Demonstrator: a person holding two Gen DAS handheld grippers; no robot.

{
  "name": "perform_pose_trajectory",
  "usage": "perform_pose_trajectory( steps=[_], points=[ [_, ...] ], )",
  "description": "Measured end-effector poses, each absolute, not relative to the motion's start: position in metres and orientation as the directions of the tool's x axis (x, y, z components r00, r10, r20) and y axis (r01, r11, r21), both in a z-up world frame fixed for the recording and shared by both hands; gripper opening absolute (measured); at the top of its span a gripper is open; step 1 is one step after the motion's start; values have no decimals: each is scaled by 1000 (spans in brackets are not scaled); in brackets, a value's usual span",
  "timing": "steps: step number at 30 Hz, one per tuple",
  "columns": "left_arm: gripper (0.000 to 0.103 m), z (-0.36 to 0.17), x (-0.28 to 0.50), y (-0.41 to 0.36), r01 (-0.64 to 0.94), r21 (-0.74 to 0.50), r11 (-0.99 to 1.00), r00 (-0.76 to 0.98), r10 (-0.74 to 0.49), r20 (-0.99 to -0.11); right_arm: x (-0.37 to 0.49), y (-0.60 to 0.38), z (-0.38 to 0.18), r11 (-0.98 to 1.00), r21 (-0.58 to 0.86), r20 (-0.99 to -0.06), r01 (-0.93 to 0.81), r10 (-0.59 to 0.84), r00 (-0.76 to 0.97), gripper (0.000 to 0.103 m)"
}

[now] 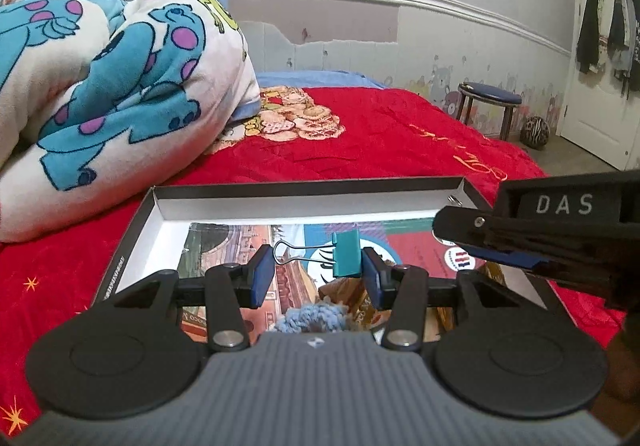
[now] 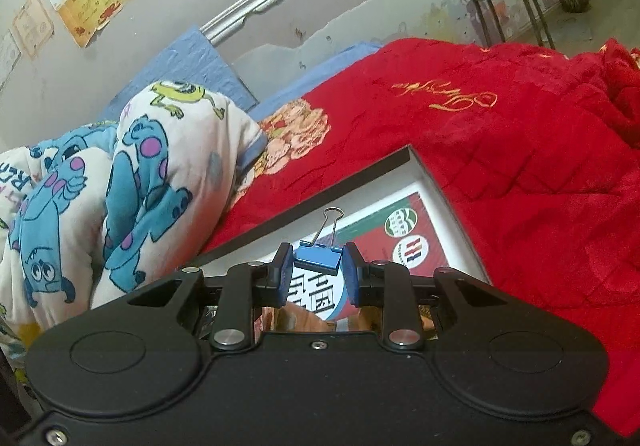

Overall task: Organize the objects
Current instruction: 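Lift the teal clip with the left gripper while the right gripper carries the blue clip over the box, then lower the teal clip into the box and open the left gripper while the right gripper releases the blue clip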

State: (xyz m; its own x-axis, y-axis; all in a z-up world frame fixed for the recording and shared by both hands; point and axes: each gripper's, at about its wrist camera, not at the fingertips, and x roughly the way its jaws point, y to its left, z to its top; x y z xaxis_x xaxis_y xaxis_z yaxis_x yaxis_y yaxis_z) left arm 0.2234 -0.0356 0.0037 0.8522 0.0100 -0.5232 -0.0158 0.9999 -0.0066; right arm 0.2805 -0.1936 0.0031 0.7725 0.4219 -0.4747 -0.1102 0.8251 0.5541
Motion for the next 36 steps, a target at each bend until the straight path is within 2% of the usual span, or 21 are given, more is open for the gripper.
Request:
perform_pose_trajectory(
  steps=[30,36],
  points=[
    [52,-4,225,-35,-28,-4,1000,851,21,-524,284,-185,-4,816,564,-500,-126,459,734,27],
    [57,-5,225,-35,-27,-11,1000,854,17,-520,284,-185,-6,810,574,-504,-120,464,728,27]
  ],
)
